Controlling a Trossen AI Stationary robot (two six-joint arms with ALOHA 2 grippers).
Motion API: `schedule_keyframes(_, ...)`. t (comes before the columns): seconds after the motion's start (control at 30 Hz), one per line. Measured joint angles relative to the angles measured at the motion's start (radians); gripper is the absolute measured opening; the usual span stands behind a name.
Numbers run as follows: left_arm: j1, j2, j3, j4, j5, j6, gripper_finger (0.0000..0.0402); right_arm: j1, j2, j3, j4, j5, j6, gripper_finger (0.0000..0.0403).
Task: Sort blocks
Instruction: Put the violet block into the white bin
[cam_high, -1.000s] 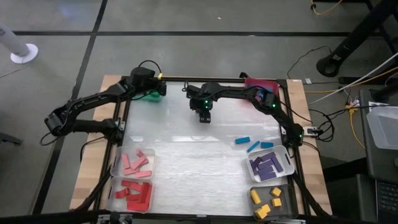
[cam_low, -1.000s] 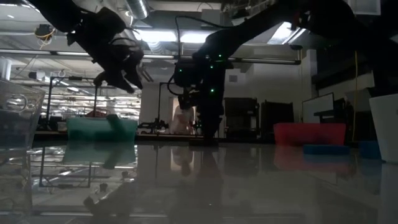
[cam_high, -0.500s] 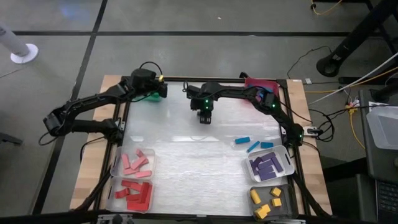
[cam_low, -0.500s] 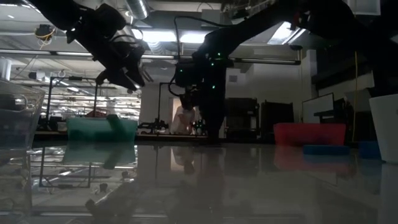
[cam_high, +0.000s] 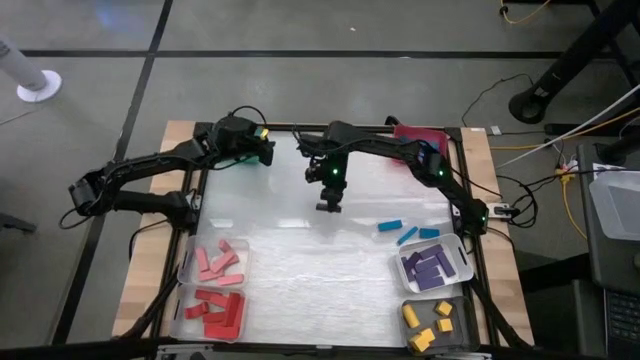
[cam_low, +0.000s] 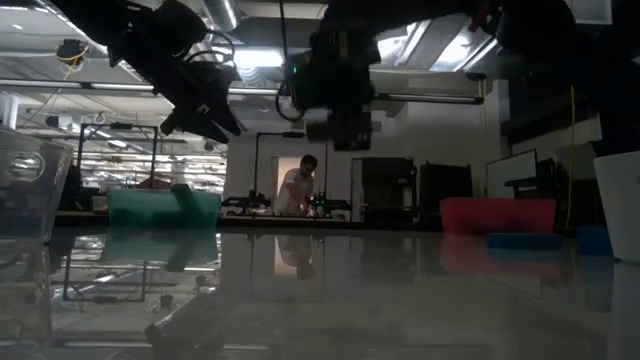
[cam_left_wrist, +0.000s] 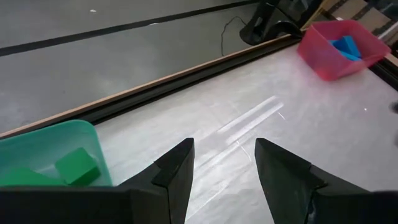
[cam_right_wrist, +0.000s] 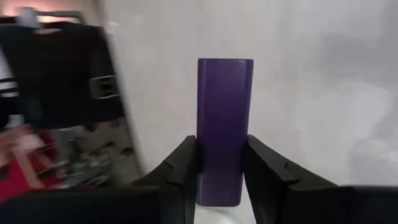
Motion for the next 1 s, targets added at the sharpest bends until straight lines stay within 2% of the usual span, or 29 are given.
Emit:
schedule_keyframes(0.13,-0.022,0.000,0.000,-0.001,0.000,0.006,0.0159,0.048,-0.033,0.013,-0.003,-0.096,0.041,0.0100)
schedule_keyframes(0.3,-0.044,0.002,0.000,-0.001,0.000,0.036,0.0159,0.113,-0.086,0.011,-0.006,-0.088,0.048,0.0106)
schedule_keyframes(0.43,-0.053,0.002,0.000,0.000,0.000,0.033,0.0159,0.155,-0.163,0.012,-0.006,-0.034,0.047,0.0108)
schedule_keyframes(0.57,-0.057,0.002,0.000,0.000,0.000,0.030,0.0159,0.185,-0.264,-0.015,-0.003,0.113,0.074,0.0109)
schedule_keyframes(0.67,-0.057,0.002,0.000,0.000,0.000,0.029,0.0159,0.203,-0.389,-0.110,-0.004,0.211,0.144,0.0109)
schedule_keyframes(0.77,-0.057,0.003,0.000,0.000,0.000,0.027,0.0159,0.232,-0.530,-0.269,-0.004,0.284,0.254,0.0110)
schedule_keyframes(1.0,-0.057,0.003,0.000,0.000,0.000,0.026,0.0159,0.366,-0.837,-0.684,-0.006,0.340,0.580,0.0110)
